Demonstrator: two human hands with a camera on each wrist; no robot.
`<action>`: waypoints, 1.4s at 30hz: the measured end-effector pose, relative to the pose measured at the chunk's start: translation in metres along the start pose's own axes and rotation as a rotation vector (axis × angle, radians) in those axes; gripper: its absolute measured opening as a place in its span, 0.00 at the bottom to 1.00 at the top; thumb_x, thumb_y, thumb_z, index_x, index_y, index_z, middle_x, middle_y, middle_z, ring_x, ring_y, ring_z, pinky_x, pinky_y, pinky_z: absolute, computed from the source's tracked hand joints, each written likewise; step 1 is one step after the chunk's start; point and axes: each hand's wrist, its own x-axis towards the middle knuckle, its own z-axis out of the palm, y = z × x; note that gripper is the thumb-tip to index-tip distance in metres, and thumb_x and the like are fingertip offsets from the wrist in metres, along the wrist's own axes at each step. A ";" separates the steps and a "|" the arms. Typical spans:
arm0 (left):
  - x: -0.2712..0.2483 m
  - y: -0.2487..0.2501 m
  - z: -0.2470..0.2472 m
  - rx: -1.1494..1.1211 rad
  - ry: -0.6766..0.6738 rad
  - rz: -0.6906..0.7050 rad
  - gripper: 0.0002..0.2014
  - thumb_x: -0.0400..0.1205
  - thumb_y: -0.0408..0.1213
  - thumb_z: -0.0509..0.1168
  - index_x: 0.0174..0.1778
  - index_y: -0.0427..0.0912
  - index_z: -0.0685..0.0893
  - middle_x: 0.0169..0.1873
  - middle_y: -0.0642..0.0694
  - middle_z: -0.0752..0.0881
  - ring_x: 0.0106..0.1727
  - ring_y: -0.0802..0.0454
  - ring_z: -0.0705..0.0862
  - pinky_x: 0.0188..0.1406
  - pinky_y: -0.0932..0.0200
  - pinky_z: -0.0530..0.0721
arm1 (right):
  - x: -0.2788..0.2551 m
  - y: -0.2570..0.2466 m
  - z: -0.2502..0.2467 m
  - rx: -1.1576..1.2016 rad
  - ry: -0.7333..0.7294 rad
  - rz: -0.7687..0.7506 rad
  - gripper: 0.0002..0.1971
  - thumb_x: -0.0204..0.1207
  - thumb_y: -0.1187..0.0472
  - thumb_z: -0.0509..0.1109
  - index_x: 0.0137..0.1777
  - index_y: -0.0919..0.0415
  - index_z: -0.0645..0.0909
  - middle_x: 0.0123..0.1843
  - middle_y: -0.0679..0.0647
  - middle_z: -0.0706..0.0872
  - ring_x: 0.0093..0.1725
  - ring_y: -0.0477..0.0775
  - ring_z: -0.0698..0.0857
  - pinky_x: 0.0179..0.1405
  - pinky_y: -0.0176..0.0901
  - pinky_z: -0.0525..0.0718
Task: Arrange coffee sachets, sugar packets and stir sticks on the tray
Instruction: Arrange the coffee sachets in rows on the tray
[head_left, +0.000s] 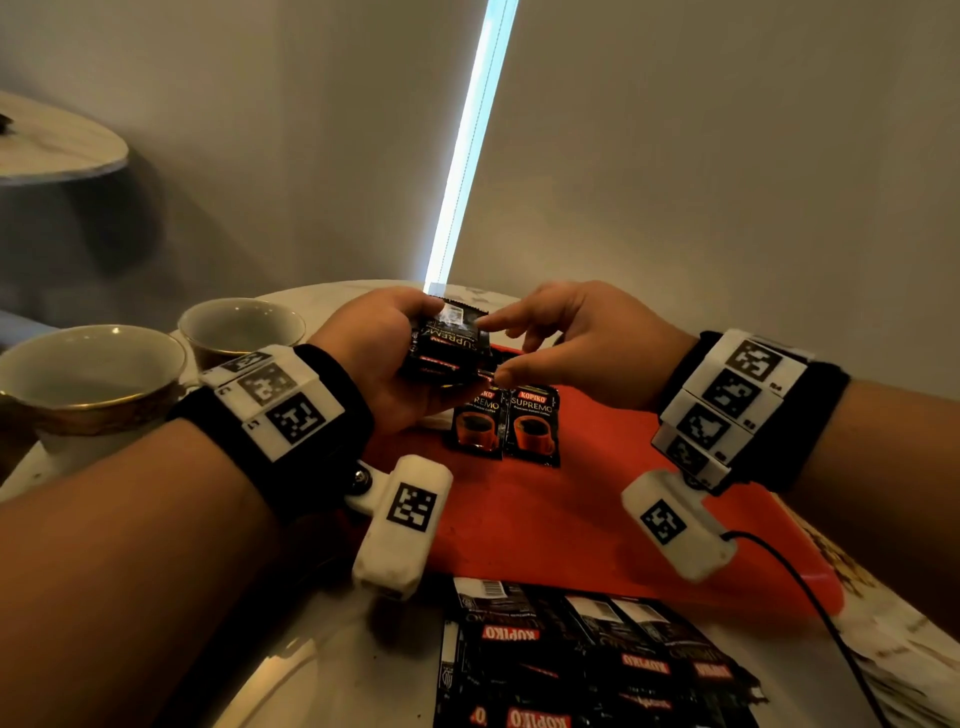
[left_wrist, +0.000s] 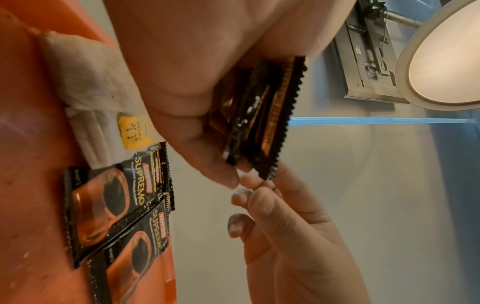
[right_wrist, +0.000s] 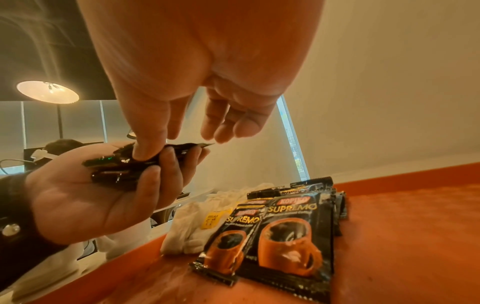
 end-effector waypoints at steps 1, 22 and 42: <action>0.000 -0.001 0.000 0.000 -0.001 -0.002 0.18 0.87 0.40 0.58 0.68 0.34 0.78 0.49 0.31 0.91 0.40 0.39 0.93 0.37 0.44 0.91 | 0.000 -0.001 0.001 0.000 0.009 -0.009 0.21 0.67 0.49 0.84 0.59 0.31 0.85 0.53 0.45 0.86 0.49 0.43 0.85 0.40 0.22 0.78; -0.003 0.000 0.003 0.086 0.022 -0.097 0.15 0.88 0.48 0.57 0.53 0.40 0.81 0.31 0.42 0.87 0.32 0.47 0.88 0.45 0.45 0.85 | 0.001 0.008 0.011 0.136 0.201 0.001 0.07 0.75 0.57 0.80 0.44 0.41 0.90 0.52 0.43 0.91 0.49 0.40 0.88 0.53 0.40 0.85; -0.002 0.001 0.004 0.018 0.097 -0.122 0.09 0.85 0.40 0.59 0.53 0.36 0.77 0.39 0.40 0.77 0.37 0.47 0.78 0.35 0.56 0.82 | 0.021 0.036 0.030 0.434 0.034 0.605 0.09 0.79 0.74 0.69 0.46 0.59 0.83 0.31 0.54 0.86 0.22 0.47 0.81 0.21 0.41 0.74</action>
